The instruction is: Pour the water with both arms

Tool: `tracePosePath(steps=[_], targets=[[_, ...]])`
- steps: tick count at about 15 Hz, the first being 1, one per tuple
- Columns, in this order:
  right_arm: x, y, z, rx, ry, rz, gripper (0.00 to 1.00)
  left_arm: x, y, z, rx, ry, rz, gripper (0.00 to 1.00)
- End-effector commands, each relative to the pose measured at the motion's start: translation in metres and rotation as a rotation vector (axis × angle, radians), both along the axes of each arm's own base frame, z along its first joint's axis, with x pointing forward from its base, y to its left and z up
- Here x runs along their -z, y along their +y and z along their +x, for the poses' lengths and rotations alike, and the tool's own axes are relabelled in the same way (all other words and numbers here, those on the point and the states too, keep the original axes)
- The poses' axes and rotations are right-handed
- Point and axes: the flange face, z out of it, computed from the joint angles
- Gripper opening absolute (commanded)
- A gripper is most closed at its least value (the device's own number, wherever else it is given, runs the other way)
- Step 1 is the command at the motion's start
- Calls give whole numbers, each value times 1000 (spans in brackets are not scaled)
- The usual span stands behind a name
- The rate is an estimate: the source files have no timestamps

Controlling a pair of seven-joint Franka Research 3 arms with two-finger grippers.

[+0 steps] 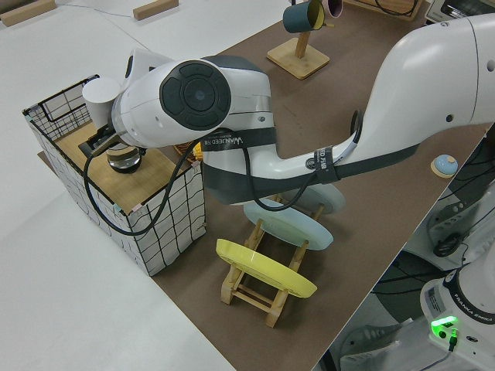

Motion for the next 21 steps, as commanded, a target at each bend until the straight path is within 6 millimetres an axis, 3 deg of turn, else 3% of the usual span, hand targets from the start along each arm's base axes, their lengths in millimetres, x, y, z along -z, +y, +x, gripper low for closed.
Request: tracePosePath(steps=[1,4,7,12,16,21], targets=[[0,5,3,4,-21,-5,268,3,-1,1,-1,-19,10,875],[0,4,4,5,-23,-5,161,3,-2,2,2,-18,12,342],[0,4,4,5,-21,-6,119,3,-2,2,-5,-17,4,29],[0,4,4,5,-21,-6,111,2,-2,2,-5,-18,6,0],[0,5,3,4,-22,-7,1,-2,-1,2,-5,-22,12,0],[1,4,3,4,-18,-10,0,-8,-1,2,-4,-26,20,0]])
